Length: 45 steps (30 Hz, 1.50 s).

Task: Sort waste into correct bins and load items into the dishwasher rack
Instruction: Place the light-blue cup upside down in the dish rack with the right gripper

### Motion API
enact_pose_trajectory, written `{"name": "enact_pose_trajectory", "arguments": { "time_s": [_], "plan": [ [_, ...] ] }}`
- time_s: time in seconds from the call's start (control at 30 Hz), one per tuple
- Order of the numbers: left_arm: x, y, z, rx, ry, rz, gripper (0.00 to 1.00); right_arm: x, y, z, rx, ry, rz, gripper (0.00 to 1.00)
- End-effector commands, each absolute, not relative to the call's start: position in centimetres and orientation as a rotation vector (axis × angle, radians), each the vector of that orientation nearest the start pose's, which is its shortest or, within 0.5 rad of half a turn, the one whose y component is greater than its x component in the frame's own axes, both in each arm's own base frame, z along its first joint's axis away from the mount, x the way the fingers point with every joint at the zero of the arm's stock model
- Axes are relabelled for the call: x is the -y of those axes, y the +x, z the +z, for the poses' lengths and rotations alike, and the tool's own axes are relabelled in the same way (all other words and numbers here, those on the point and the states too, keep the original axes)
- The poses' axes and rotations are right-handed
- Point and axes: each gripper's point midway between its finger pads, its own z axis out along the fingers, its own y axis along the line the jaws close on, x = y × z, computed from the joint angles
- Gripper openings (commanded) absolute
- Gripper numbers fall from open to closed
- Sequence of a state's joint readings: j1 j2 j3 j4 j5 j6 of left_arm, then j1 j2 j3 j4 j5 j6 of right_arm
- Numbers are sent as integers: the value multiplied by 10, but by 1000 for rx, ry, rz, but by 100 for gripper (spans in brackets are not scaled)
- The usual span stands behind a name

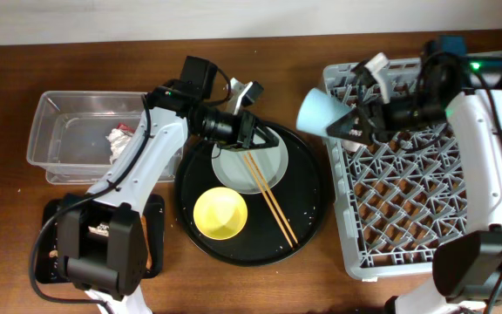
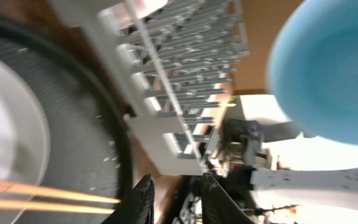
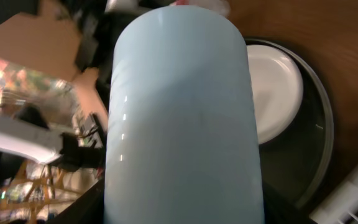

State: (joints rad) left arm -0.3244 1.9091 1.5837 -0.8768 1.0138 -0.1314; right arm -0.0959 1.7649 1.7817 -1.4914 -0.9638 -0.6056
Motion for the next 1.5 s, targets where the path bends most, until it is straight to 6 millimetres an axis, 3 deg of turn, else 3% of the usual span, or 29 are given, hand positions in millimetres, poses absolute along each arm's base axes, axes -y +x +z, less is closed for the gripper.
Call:
{"name": "enact_pose_trajectory", "arguments": {
  "time_s": [0.0,0.17,0.23,0.4,0.6,0.77,0.97,1.13,1.33,1.37,1.47],
  "plan": [
    [248,358,169,-2702,484,-1190,25,-72,355,254,-2520,-442,1064,51],
    [238,353,155,-2784,461,-1073,25,3,371,225,-2726,19,712,50],
    [240,351,148,-2807,483,-993,25,42,381,215,-2754,197,469,49],
    [246,345,137,-2831,549,-834,25,76,403,216,-2687,294,221,49],
    [250,345,129,-2829,601,-656,27,84,419,203,-2677,295,189,49],
    [252,349,130,-2806,603,-661,33,89,436,167,-2726,307,203,49],
    [253,350,131,-2805,603,-661,33,83,448,130,-2786,296,229,49],
    [253,350,131,-2805,603,-661,34,81,455,125,-2780,274,208,50],
    [253,350,131,-2805,603,-662,34,82,454,124,-2782,276,198,64],
    [253,350,131,-2805,603,-661,34,82,454,124,-2783,275,198,75],
    [253,349,131,-2806,603,-661,34,82,454,124,-2782,276,199,82]
  ]
}}
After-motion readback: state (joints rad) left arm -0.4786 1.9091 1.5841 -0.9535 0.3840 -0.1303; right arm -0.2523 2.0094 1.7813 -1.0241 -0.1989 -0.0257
